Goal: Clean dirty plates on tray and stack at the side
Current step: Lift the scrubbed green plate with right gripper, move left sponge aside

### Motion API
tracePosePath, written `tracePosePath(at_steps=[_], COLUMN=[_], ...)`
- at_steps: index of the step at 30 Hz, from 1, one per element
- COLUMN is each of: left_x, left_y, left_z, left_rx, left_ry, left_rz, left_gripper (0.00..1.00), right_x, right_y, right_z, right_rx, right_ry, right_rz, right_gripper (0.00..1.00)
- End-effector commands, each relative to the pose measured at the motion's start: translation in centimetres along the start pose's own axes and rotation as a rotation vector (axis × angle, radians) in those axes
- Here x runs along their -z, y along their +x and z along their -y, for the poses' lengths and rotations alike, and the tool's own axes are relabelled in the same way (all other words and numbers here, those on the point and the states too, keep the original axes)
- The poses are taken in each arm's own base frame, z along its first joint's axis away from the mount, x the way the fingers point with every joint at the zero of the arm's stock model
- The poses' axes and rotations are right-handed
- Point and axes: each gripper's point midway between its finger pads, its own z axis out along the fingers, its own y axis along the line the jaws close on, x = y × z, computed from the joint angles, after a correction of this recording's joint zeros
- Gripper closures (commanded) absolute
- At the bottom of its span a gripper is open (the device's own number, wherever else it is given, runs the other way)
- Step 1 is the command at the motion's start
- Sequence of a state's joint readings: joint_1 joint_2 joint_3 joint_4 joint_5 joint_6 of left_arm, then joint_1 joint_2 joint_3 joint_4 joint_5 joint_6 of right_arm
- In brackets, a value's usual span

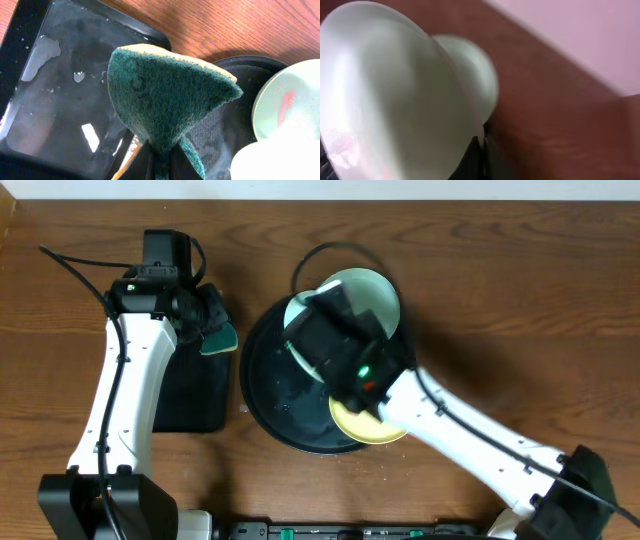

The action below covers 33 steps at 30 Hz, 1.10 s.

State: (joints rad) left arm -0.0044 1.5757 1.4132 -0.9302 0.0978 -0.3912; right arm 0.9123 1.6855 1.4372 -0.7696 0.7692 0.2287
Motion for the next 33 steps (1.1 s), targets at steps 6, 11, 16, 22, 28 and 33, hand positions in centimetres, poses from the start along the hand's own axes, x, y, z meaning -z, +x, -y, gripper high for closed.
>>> tracePosePath(at_steps=[6,11,16,22,28,33], left_x=[0.3,0.3,0.3,0.3,0.1,0.1], left_y=[-0.6,-0.4,-0.4,-0.3,-0.1,-0.1], left_z=[-0.1,-0.2,-0.2,-0.2,-0.3,-0.3], left_rx=[-0.014,-0.014,-0.013,-0.014,-0.014,-0.013], left_ry=[-0.006,-0.01,-0.01,-0.011,-0.014,-0.015], left_rz=[0.022,0.014,0.013,0.011,0.004,0.003], left_gripper=[0.92,0.93,0.93,0.93,0.93,0.93], right_x=[6.2,7.0,5.9,2.3,-0.7,-1.6], right_y=[-3.7,-4.1,-3.8,-1.6,-0.2,0.4], right_z=[3.5,3.4,2.3,-1.0,-0.7,4.7], right_rx=[-0.006,-0.02,-0.017,-0.113,-0.29,-0.475], right_ry=[0.384,0.402,0.312,-0.012,-0.333,-0.469], right_rz=[0.247,0.278,0.244,0.085,-0.104,-0.18], right_gripper=[0.99,0.99,0.99,0.99,0.99,0.99])
